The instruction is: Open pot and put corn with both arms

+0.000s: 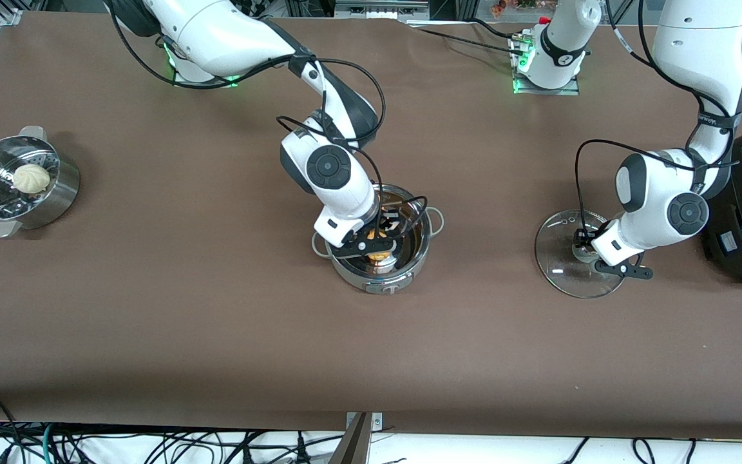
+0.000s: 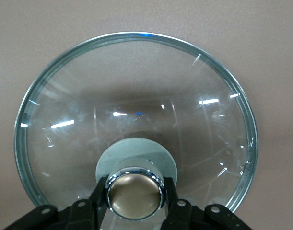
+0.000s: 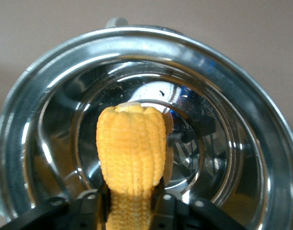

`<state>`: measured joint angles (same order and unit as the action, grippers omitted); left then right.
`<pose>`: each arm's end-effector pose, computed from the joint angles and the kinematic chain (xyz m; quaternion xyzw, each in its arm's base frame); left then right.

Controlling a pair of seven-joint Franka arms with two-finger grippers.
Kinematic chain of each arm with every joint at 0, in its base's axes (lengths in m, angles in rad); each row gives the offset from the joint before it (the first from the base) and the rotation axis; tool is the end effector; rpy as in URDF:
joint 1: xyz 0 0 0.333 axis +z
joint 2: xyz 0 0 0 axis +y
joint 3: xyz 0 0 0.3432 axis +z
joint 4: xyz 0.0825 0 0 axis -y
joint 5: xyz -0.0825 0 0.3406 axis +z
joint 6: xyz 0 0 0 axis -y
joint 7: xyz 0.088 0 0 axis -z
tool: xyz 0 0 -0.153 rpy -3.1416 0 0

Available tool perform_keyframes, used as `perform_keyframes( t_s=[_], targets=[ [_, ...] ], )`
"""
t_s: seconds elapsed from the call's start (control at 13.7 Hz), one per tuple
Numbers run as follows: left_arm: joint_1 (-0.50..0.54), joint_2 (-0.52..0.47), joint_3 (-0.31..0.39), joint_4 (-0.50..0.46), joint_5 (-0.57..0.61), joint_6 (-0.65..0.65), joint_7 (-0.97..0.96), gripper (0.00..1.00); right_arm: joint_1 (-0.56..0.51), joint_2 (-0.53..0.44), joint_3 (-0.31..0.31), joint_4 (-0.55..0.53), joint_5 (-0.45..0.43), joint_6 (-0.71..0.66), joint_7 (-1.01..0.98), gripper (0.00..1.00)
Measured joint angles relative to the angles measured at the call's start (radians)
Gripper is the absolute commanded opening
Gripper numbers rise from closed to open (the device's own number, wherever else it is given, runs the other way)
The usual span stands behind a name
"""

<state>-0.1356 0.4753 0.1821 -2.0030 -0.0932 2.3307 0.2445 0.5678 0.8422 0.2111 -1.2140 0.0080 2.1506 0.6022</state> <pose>0.5703 0.0197 0.2225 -0.9950 0.0713 0.0695 0.0005 0.5656 0.4978 0.2792 -0.9942 -0.0472 0.0083 0.0968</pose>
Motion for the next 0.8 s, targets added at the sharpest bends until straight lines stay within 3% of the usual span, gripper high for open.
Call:
perform_keyframes(
  t_s=[0.07,0.44,0.59,0.8],
  targets=[
    [0.0,0.0,0.0,0.0,0.0,0.0,0.0,1.0,0.0,0.007,0.0,0.0,-0.001,0.006,0.0,1.0],
    [0.0,-0.056,0.004,-0.04,0.0,-0.002,-0.001,1.0,0.0,0.0,-0.001,0.011,-0.027,0.007,0.0,1.0],
    [0.004,-0.128,0.008,-0.083,0.0,-0.003,-0.001,1.0,-0.001,-0.048,-0.016,0.027,-0.027,-0.078,0.0,1.0],
    [0.028,-0.259,0.015,-0.1,0.0,-0.038,-0.001,1.0,-0.008,-0.184,-0.088,0.042,-0.029,-0.327,-0.007,1.0]
  ],
)
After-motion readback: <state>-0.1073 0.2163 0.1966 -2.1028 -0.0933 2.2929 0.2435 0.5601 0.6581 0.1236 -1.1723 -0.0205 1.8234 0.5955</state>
